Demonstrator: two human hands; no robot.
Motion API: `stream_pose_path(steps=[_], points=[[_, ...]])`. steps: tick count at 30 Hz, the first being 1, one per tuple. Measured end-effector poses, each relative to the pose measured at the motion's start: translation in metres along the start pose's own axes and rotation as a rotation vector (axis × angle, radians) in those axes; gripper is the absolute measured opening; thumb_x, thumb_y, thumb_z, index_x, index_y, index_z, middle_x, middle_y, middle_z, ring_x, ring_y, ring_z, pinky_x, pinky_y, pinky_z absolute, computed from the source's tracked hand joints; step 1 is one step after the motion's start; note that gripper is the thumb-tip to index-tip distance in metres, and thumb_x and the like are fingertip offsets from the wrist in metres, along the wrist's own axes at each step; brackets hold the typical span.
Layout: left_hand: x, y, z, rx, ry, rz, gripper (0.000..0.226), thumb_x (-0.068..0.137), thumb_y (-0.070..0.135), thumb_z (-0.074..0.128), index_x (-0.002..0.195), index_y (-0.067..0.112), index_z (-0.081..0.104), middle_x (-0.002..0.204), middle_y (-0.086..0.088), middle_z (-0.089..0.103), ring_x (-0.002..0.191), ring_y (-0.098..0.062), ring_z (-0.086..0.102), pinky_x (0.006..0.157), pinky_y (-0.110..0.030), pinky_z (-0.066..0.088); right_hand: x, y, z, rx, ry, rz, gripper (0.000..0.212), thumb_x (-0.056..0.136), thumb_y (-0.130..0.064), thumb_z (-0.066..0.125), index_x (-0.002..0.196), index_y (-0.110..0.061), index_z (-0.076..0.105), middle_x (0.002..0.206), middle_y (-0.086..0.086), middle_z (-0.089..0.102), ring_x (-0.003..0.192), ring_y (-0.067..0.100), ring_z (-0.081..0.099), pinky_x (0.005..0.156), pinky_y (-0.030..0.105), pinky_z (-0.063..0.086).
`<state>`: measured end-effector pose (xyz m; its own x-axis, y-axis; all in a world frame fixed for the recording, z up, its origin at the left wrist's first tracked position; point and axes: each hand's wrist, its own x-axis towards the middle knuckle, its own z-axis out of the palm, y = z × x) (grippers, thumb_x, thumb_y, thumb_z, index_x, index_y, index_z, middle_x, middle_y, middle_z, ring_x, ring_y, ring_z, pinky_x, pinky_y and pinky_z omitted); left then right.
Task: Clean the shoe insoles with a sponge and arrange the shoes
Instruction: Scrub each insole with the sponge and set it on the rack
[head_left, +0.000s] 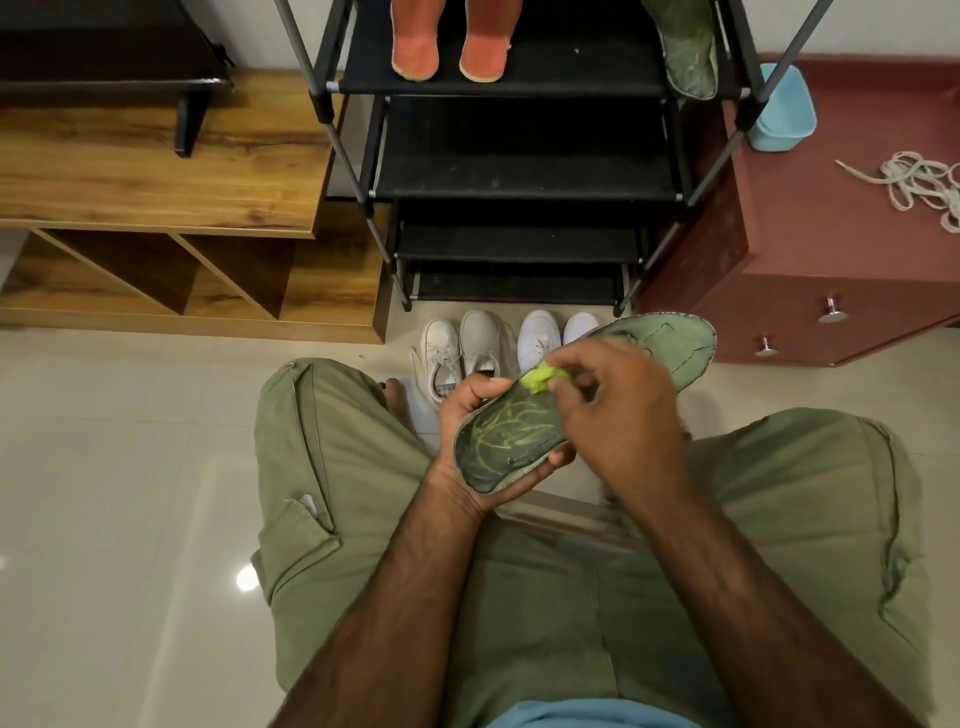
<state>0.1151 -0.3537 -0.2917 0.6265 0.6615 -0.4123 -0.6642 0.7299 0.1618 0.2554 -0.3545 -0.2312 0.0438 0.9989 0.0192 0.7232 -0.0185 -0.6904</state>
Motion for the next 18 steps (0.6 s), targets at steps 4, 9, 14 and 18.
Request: stream_pose_path(steps=[4, 9, 14, 18], points=[[-0.002, 0.000, -0.003, -0.022, -0.015, -0.004, 0.052, 0.087, 0.035, 0.038, 0.112, -0.001, 0.066, 0.113, -0.017, 0.068, 0.097, -0.031, 0.067, 0.077, -0.037, 0.056, -0.003, -0.005, 0.005, 0.000, -0.061, -0.032, 0.019, 0.089, -0.018, 0.077, 0.105, -0.029, 0.076, 0.097, -0.013, 0.066, 0.091, 0.010, 0.062, 0.083, 0.039, 0.058], [0.001, -0.002, 0.002, 0.052, 0.027, 0.008, 0.051, 0.086, 0.036, 0.041, 0.117, 0.001, 0.061, 0.118, -0.017, 0.058, 0.093, -0.030, 0.059, 0.068, -0.036, 0.051, 0.006, 0.006, -0.003, -0.042, 0.067, 0.032, 0.018, 0.087, -0.015, 0.077, 0.101, -0.027, 0.075, 0.092, -0.010, 0.065, 0.089, 0.017, 0.062, 0.080, 0.043, 0.057], [0.001, -0.001, -0.006, 0.042, 0.032, 0.006, 0.053, 0.088, 0.039, 0.038, 0.109, 0.004, 0.073, 0.107, -0.011, 0.073, 0.097, -0.025, 0.068, 0.078, -0.035, 0.055, -0.001, -0.005, 0.004, 0.035, -0.123, 0.002, 0.018, 0.089, -0.018, 0.077, 0.102, -0.030, 0.075, 0.094, -0.014, 0.064, 0.087, 0.008, 0.064, 0.077, 0.037, 0.060], [0.003, -0.003, 0.000, 0.065, 0.006, 0.005, 0.051, 0.087, 0.037, 0.043, 0.118, 0.001, 0.061, 0.114, -0.017, 0.064, 0.094, -0.030, 0.060, 0.068, -0.037, 0.050, 0.013, 0.006, -0.007, -0.050, 0.042, 0.102, 0.020, 0.088, -0.015, 0.077, 0.100, -0.031, 0.073, 0.095, -0.010, 0.066, 0.090, 0.013, 0.063, 0.081, 0.041, 0.058]])
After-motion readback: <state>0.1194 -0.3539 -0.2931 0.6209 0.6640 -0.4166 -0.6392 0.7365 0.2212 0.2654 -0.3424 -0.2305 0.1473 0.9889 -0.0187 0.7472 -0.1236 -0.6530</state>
